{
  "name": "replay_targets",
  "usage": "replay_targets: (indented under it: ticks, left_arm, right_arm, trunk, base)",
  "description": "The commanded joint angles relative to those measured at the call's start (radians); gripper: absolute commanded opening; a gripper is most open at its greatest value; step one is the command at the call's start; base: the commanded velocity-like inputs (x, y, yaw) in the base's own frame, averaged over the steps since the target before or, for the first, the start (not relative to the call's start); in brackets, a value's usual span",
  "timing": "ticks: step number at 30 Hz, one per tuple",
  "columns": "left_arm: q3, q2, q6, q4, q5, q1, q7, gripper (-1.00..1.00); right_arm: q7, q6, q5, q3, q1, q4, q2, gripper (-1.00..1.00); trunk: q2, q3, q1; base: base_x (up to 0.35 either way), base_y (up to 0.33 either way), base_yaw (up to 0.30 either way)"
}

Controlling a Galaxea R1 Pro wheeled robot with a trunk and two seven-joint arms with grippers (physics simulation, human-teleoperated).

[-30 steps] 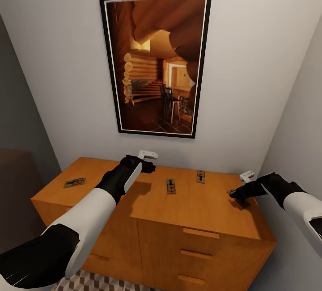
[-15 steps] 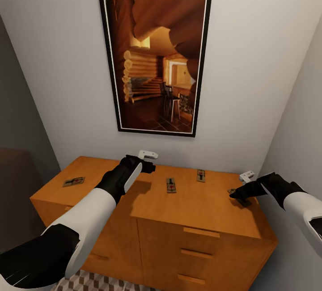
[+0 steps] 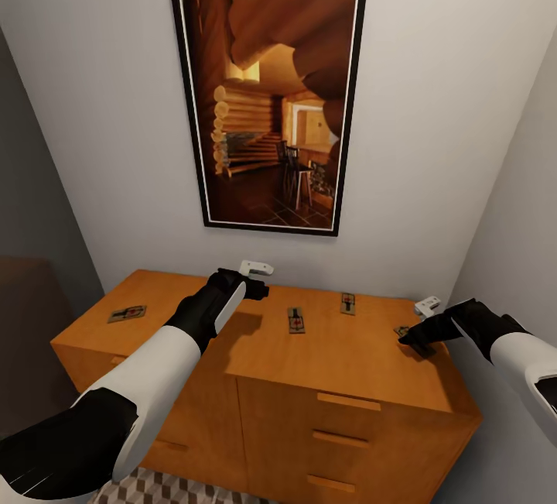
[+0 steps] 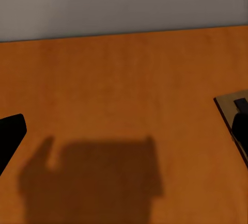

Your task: Take the four mousetraps from the cabinet in the bathroom and place them on the bathroom floor. Make sure all four end up on the same floor surface, and ensure that at least two of them are either under or directly next to the same bathroom sink.

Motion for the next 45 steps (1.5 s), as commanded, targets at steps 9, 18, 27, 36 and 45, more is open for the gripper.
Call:
replay_targets:
  ticks: [9, 18, 27, 36, 45]
  left_arm:
    - [-0.003, 0.0, 0.003, -0.001, 0.011, -0.001, 0.009, 1.0]
    - [-0.003, 0.0, 0.003, -0.001, 0.011, -0.001, 0.009, 1.0]
    - [-0.003, 0.0, 0.003, -0.001, 0.011, -0.001, 0.009, 1.0]
    - [-0.003, 0.0, 0.003, -0.001, 0.011, -0.001, 0.009, 1.0]
    - [-0.003, 0.0, 0.003, -0.001, 0.011, -0.001, 0.009, 1.0]
  right_arm:
    - [0.006, 0.004, 0.015, -0.004, 0.0, -0.003, 0.0, 1.0]
    - [0.006, 0.004, 0.018, -0.004, 0.0, -0.003, 0.0, 1.0]
    - [0.006, 0.004, 0.019, -0.005, 0.0, -0.003, 0.0, 1.0]
    - [0.006, 0.004, 0.019, -0.005, 0.0, -0.003, 0.001, 1.0]
    - [0.006, 0.004, 0.019, -0.005, 0.0, -0.003, 0.001, 1.0]
  trunk:
    - [-0.05, -0.023, 0.027]
    - [-0.05, -0.023, 0.027]
    - [-0.064, -0.03, 0.035]
    - [-0.078, -0.036, 0.042]
    - [-0.078, -0.036, 0.042]
  base:
    - [0.0, 0.0, 0.0]
    - [0.0, 0.0, 0.0]
    - [0.0, 0.0, 0.0]
    - [0.0, 0.0, 0.0]
    - [0.0, 0.0, 0.0]
